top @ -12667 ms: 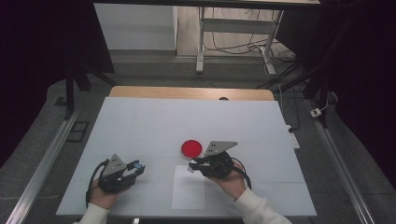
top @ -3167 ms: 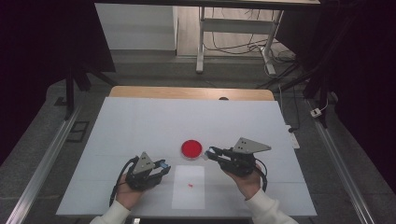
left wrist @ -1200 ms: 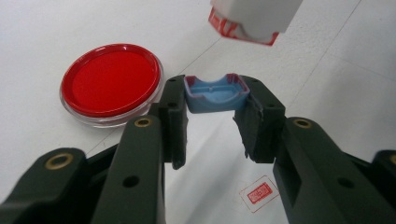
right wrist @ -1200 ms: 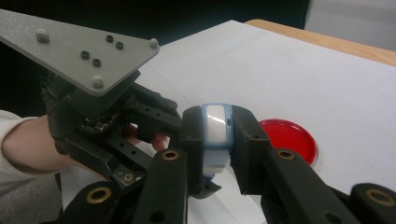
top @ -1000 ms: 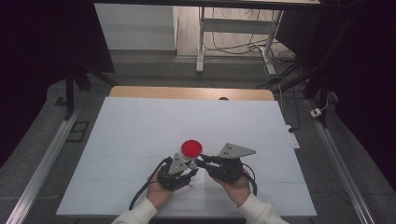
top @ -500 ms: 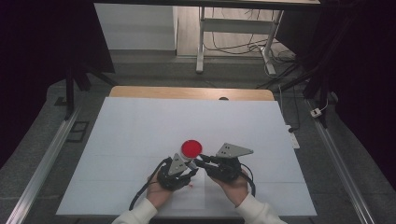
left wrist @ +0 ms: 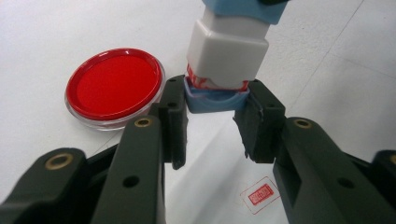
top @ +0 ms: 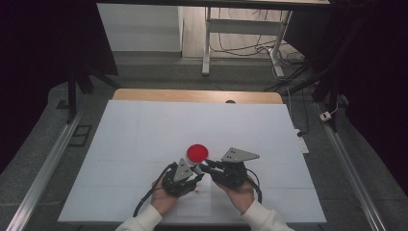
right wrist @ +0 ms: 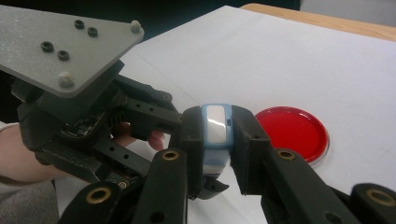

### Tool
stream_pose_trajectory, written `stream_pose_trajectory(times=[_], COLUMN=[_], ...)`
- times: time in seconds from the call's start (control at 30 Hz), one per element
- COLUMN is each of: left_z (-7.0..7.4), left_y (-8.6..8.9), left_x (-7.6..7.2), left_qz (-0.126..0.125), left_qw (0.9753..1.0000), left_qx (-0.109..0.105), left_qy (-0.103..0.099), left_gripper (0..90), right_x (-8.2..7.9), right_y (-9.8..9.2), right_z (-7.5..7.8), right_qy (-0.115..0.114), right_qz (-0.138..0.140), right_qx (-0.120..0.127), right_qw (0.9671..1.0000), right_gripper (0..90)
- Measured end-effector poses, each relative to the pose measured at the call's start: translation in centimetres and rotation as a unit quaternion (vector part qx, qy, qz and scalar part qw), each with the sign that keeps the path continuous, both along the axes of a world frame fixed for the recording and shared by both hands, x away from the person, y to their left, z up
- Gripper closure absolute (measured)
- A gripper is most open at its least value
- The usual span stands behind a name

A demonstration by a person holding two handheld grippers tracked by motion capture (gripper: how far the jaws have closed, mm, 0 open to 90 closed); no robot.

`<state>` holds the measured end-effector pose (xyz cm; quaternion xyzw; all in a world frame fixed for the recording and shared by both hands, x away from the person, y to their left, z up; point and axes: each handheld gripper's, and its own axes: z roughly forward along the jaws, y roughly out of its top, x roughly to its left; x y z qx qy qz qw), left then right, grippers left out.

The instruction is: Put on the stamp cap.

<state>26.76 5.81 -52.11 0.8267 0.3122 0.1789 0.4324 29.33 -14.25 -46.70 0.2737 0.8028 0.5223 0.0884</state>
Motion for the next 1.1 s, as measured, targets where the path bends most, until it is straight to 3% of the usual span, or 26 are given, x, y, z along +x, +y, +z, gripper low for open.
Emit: stream_pose_trajectory(times=[0.9, 1.1], left_z=[0.07, 0.09], left_y=[-0.34, -0.57], left_x=[-0.48, -0.7], left_qz=[0.004, 0.004], left_qw=[0.9993, 0.9982], left_qx=[0.021, 0.037], left_qy=[-0.032, -0.047], left_gripper=[64.2, 64.5], right_x=[-0.16, -0.1], right_y=[0.19, 0.15], right_z=[0.13, 0.21], right_qy=[0.022, 0.03], right_qz=[-0.018, -0.018], right_qx=[-0.001, -0.004], right_qw=[0.9996, 0.9994], right_gripper=[75.2, 75.2])
